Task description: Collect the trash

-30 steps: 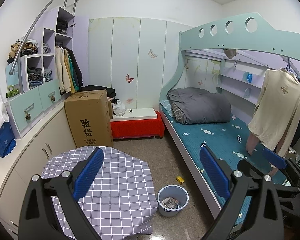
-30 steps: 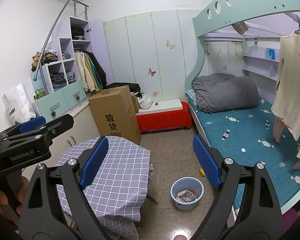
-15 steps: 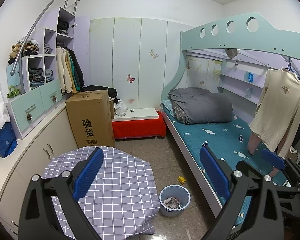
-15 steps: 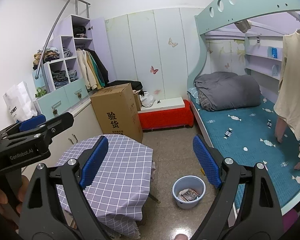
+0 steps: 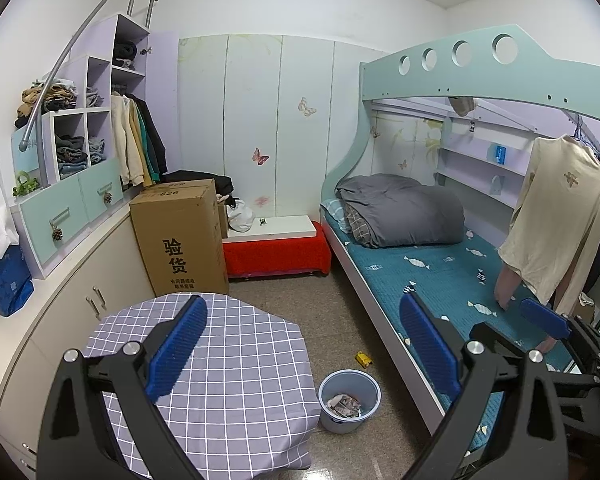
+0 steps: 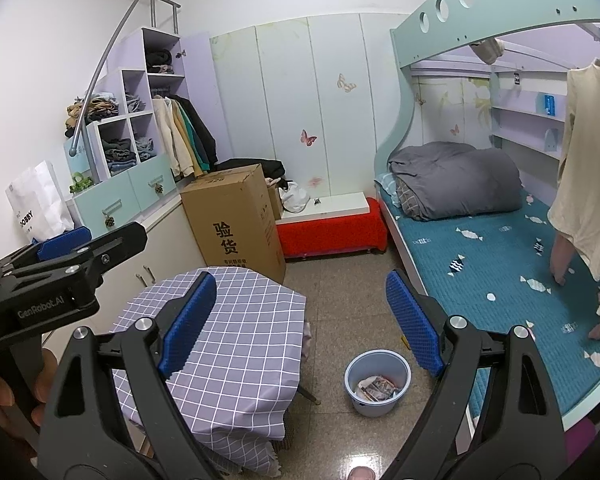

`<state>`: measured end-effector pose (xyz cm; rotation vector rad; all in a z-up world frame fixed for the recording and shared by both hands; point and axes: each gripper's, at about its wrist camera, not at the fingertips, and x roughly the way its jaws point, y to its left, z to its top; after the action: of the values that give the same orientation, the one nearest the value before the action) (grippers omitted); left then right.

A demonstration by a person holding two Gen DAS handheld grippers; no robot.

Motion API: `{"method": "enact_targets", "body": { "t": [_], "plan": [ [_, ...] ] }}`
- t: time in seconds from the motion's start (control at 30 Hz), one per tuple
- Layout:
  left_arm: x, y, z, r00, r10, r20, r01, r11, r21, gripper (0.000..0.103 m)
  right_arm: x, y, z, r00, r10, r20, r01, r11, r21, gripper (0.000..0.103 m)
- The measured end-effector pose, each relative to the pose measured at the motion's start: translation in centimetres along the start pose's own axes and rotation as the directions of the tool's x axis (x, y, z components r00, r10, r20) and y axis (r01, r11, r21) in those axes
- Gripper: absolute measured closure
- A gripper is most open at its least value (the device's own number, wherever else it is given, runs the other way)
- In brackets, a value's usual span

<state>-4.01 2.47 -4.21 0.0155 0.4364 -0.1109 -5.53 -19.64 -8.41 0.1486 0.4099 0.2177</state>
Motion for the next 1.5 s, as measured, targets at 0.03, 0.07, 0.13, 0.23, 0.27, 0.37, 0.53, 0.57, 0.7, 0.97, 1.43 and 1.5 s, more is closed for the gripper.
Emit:
{"method": "enact_targets", "body": {
  "t": [0.03, 0.07, 0.13, 0.23, 0.27, 0.37, 0.53, 0.57, 0.7, 0.97, 1.43, 1.5],
  "plan": [
    [0.0, -0.1, 0.0, 1.000, 0.000, 0.001, 0.000, 1.000, 0.000, 0.008, 0.0, 0.0, 0.0, 1.000, -0.001, 0.000, 0.001, 1.000, 0.000, 0.018],
    [0.0, -0.1, 0.0, 1.000, 0.000, 0.001, 0.000, 1.000, 0.000, 0.008, 0.0, -0.1, 0.0, 1.000, -0.001, 0.000, 0.001, 1.000, 0.000, 0.018],
    [0.0, -0.1, 0.0, 1.000, -0.001, 0.001, 0.001, 1.000, 0.000, 0.008, 0.0, -0.1, 0.0, 1.000, 0.000, -0.001, 0.000, 1.000, 0.001, 0.018],
    [0.0, -0.2, 0.0, 1.000, -0.001, 0.000, 0.001, 1.000, 0.000, 0.008, 0.0, -0.2, -0.1, 1.000, 0.000, -0.003, 0.000, 1.000, 0.003, 0.018],
    [0.1, -0.1, 0.1, 1.000, 0.000, 0.001, 0.000, 1.000, 0.001, 0.008, 0.0, -0.2, -0.2, 1.000, -0.001, -0.002, 0.001, 1.000, 0.003, 0.018],
    [0.3, -0.1, 0.2, 1.000, -0.002, 0.001, 0.002, 1.000, 0.003, 0.008, 0.0, -0.3, -0.1, 1.000, -0.002, -0.003, 0.002, 1.000, 0.003, 0.018],
    [0.5, -0.1, 0.2, 1.000, -0.007, -0.002, 0.007, 1.000, 0.002, 0.008, 0.1, -0.4, -0.2, 1.000, -0.002, -0.007, 0.002, 1.000, 0.004, 0.018],
    [0.5, -0.1, 0.2, 1.000, -0.006, 0.000, 0.006, 1.000, 0.002, 0.008, 0.2, -0.4, -0.2, 1.000, -0.002, -0.008, 0.002, 1.000, 0.005, 0.018],
    [0.6, 0.0, 0.2, 1.000, -0.010, -0.002, 0.010, 1.000, 0.002, 0.008, 0.4, -0.3, -0.3, 1.000, -0.003, -0.013, 0.003, 1.000, 0.008, 0.018],
    [0.8, -0.1, 0.3, 1.000, -0.013, -0.005, 0.013, 1.000, 0.001, 0.008, 0.7, -0.4, -0.3, 1.000, -0.002, -0.017, 0.003, 1.000, 0.011, 0.018],
    [1.5, 0.6, 0.4, 1.000, -0.013, -0.012, 0.013, 1.000, -0.006, 0.008, 1.4, 0.1, -0.6, 1.000, 0.003, -0.028, -0.002, 1.000, 0.009, 0.017],
    [1.6, 0.8, 0.3, 1.000, -0.011, -0.013, 0.011, 1.000, -0.007, 0.008, 1.9, 0.3, -0.5, 0.999, 0.005, -0.032, -0.005, 1.000, 0.008, 0.017]
  ]
}}
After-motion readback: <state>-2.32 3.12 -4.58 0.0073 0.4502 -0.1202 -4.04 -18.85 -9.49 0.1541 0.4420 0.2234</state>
